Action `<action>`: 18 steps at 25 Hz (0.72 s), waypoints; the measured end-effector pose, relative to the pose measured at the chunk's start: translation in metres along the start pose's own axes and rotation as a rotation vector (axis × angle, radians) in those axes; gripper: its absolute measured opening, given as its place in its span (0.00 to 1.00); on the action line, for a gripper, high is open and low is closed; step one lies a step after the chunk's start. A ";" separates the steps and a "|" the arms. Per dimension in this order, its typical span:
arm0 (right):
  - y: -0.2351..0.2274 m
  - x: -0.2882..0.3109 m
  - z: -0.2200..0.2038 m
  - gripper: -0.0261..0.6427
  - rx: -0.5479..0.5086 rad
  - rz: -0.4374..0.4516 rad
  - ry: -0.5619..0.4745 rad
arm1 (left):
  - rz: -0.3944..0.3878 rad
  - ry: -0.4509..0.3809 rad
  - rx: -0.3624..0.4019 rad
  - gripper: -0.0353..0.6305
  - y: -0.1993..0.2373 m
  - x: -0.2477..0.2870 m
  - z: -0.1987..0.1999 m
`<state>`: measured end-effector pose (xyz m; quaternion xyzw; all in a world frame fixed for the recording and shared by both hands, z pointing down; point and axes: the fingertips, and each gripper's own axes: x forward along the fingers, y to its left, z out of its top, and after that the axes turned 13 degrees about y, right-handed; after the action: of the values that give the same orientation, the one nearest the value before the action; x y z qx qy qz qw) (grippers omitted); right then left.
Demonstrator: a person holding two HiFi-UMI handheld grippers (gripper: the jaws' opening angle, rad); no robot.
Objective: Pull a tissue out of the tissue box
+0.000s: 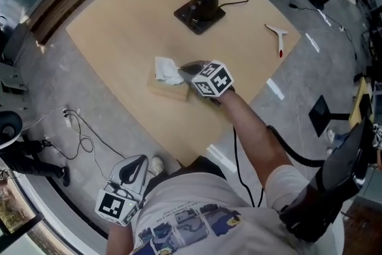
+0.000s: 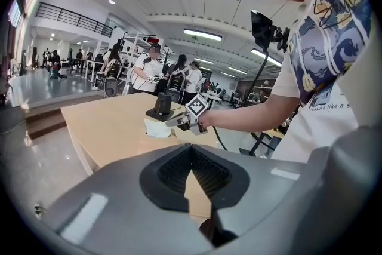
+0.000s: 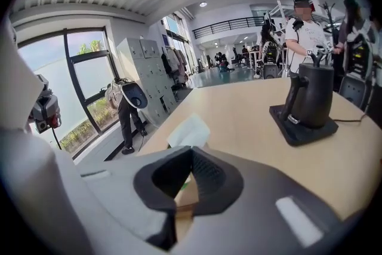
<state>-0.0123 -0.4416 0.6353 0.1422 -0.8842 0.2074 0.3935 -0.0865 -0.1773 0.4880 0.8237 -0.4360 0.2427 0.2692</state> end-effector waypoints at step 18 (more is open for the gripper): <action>0.040 -0.044 0.023 0.04 -0.100 -0.200 -0.029 | -0.034 -0.062 0.062 0.06 -0.008 -0.052 -0.009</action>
<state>-0.0150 -0.4140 0.5779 0.2127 -0.8805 0.1206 0.4061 -0.1071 -0.1373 0.4600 0.8462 -0.4224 0.2258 0.2337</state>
